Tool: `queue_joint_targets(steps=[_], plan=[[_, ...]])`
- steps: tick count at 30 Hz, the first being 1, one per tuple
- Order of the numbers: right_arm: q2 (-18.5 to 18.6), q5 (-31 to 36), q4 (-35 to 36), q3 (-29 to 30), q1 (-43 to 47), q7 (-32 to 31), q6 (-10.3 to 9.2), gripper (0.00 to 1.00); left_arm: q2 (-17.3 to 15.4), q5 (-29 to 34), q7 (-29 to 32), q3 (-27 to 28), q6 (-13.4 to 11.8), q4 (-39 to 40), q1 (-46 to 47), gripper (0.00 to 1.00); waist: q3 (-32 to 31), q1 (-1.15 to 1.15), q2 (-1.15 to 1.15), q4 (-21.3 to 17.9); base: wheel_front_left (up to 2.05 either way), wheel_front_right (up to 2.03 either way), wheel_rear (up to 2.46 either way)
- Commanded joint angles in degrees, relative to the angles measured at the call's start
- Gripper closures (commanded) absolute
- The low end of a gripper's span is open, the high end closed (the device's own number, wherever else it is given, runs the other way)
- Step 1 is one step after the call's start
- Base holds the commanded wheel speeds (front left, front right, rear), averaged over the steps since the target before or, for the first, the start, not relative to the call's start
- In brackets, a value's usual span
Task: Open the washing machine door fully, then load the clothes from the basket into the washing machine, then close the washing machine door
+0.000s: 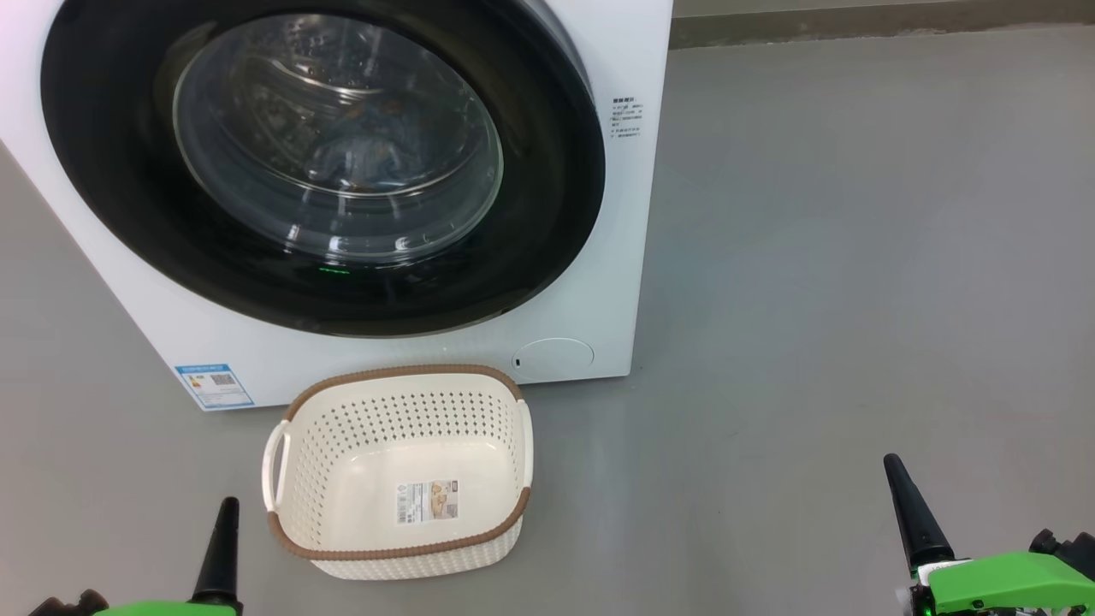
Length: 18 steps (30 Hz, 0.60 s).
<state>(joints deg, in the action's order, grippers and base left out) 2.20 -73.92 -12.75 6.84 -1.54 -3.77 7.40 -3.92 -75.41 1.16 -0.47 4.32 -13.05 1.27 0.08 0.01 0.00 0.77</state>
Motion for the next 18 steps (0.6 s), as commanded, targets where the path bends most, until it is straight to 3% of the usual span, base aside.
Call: queue_joint_targets(steps=[1,18], plan=[[0.59,-2.36,1.03,-0.73,-3.14,-0.44,0.08,1.0,-0.78,-2.16,0.65,2.11,0.97,0.98,2.83,1.0,0.01,0.0,0.0,-0.06,0.0,0.0,0.0],[0.65,-13.47,-0.58,-0.44,-4.19,-2.04,0.09,1.0,-0.23,-13.21,3.12,4.52,2.51,-0.37,4.21,1.0,0.07,0.0,0.0,-0.56,0.0,0.0,0.0]])
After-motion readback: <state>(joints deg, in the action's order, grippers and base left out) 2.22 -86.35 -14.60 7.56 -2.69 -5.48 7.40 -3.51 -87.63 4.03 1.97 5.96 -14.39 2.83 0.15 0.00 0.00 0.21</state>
